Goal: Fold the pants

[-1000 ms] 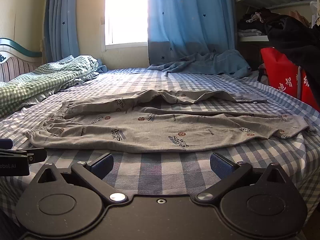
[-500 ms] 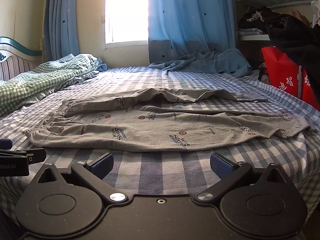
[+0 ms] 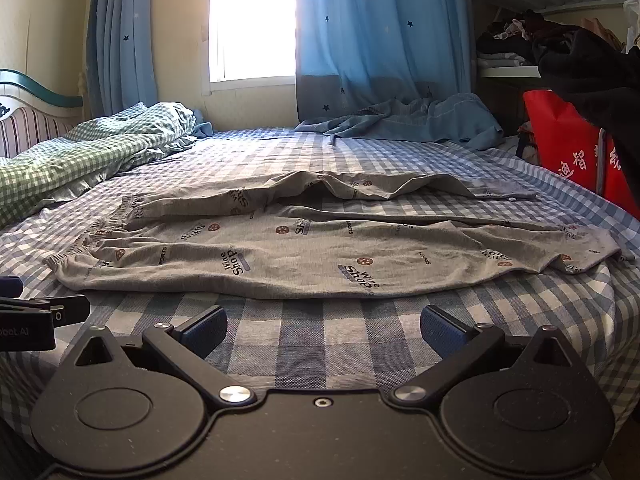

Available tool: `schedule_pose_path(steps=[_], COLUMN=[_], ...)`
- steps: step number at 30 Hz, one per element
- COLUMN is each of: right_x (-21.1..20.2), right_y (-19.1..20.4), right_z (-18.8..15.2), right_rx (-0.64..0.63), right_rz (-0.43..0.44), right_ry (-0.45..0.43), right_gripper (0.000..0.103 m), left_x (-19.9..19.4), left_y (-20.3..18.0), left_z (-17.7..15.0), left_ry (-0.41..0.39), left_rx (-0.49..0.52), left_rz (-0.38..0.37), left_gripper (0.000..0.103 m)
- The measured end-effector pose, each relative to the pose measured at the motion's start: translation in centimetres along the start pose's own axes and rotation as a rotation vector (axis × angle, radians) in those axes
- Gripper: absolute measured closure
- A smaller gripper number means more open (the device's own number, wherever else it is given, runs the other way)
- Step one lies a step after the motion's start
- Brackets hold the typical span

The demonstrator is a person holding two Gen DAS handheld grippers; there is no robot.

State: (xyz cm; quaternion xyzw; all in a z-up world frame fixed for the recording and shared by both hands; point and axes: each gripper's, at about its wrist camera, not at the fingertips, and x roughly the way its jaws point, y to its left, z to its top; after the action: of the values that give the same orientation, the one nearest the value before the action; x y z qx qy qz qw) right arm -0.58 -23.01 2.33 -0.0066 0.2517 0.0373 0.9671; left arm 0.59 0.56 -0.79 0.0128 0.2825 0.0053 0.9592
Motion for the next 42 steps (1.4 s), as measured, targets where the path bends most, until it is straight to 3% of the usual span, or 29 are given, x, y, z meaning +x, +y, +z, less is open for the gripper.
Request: schedule_pose_path(steps=[20,23,28,32,34,36,39,42], right_x=[1.8,2.6,5.6,9.8,11.6,14.0,18.2,23.2], right_y=[0.3,0.1,-1.7,-4.1,-5.4,-6.5,-7.8,-10.2], right_z=[0.4,1.5,6.3,11.0,13.1,15.5,19.1,22.5], right_rx=[-0.008,-0.021,-0.028,-0.024,-0.036,-0.092,-0.191,-0.202], right_rz=[-0.009,0.045,0.174,0.280,0.345,0.377,0.385,0.393], right_ry=[0.041,0.031,-0.021,0.008,-0.024,-0.054,-0.025,0.034], right_gripper=[0.001,0.001,0.001,0.001,0.001,0.000,0.000,0.000], left_x=[2.2,3.1,5.4,8.7,11.1,13.5,17.6,22.0], left_y=[1.4,2.4,5.3,8.4,9.7,10.5,10.7,10.0], left_z=[1.0,2.5,7.1,12.0,14.7,17.0,20.1,22.8], left_ry=[0.076,0.085,0.040,0.019,0.032,0.030,0.039,0.083], left_rx=[-0.028,-0.016,-0.034,-0.102,-0.118,-0.102,-0.038,0.031], left_rz=[-0.036,-0.062,-0.074,-0.125,-0.146,-0.137,-0.125,-0.142], left_gripper=[0.000,0.000,0.000,0.000,0.000,0.000,0.000,0.000])
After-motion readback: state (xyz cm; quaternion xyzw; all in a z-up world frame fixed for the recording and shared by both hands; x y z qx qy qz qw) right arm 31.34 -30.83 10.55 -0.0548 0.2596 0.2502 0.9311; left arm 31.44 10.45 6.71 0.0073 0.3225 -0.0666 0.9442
